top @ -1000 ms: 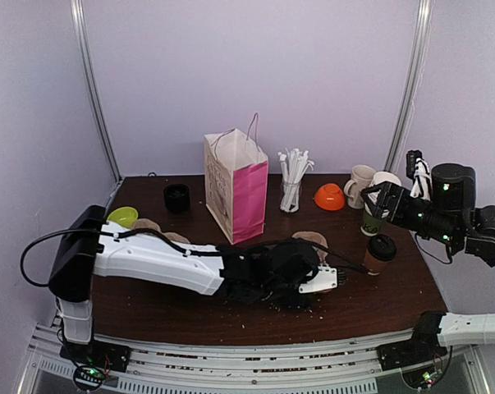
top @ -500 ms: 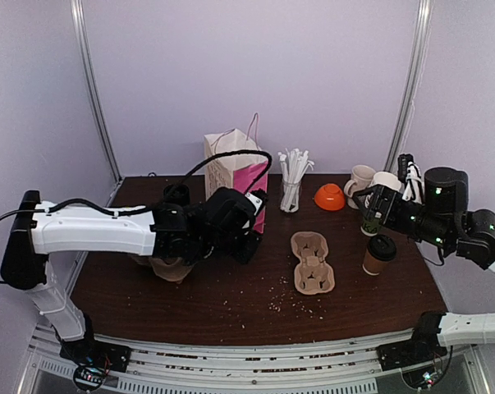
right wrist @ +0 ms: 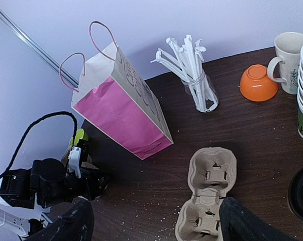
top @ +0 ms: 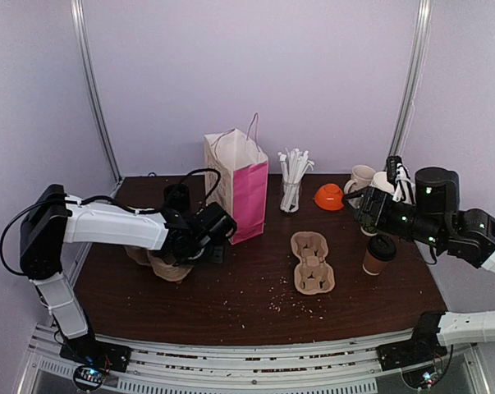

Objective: Pack the takeout coffee

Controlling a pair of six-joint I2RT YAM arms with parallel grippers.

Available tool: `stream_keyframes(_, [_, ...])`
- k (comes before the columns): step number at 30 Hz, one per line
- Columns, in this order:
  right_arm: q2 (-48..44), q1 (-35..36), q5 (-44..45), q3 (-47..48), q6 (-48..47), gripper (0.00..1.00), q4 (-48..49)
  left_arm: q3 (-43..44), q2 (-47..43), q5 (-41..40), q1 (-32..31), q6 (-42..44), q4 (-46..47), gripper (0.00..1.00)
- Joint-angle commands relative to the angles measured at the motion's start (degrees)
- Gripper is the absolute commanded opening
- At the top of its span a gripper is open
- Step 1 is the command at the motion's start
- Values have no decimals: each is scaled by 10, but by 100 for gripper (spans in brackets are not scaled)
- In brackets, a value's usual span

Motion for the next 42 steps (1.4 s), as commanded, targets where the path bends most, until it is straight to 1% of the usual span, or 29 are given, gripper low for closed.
stream_keyframes(1, [2,-3,-20,-8,-2,89,24,-33,-11,-11,21,-50,17,38])
stream_keyframes(7, [6,-3,-38,-28,4,89,50,-116,-74,-36,40,-91,-10,41])
stream_keyframes(12, [12,-3,-43,-39,4,89,61,-191,-167,-56,66,-127,-40,44])
stream_keyframes(15, [13,-3,-44,-43,4,89,68,-217,-217,-66,88,-135,-56,46])
stream_keyframes(20, [17,-3,-49,-43,3,89,73,-248,-275,-63,137,-132,-76,47])
stream_keyframes(23, [17,-3,-50,-41,1,89,70,-252,-312,-51,138,-119,-82,48])
stream_keyframes(26, [19,-3,-48,-34,-6,90,64,-236,-351,-5,136,-90,-90,53])
stream_keyframes(28, [22,-3,-44,-25,-13,90,58,-211,-380,41,126,-57,-89,58])
stream_keyframes(30, [25,-3,-39,-17,-20,90,55,-167,-400,49,109,-26,-99,65])
stream_keyframes(33, [32,-4,-31,-12,-29,90,56,-89,-412,44,106,-5,-119,75])
stream_keyframes(36, [42,-4,-34,-10,-32,90,63,-38,-406,29,105,27,-105,86])
stream_keyframes(38, [45,-4,-36,-10,-32,91,68,-10,-389,14,105,44,-84,97])
stream_keyframes(42, [54,-4,-38,-10,-34,91,75,60,-322,26,106,97,-29,98])
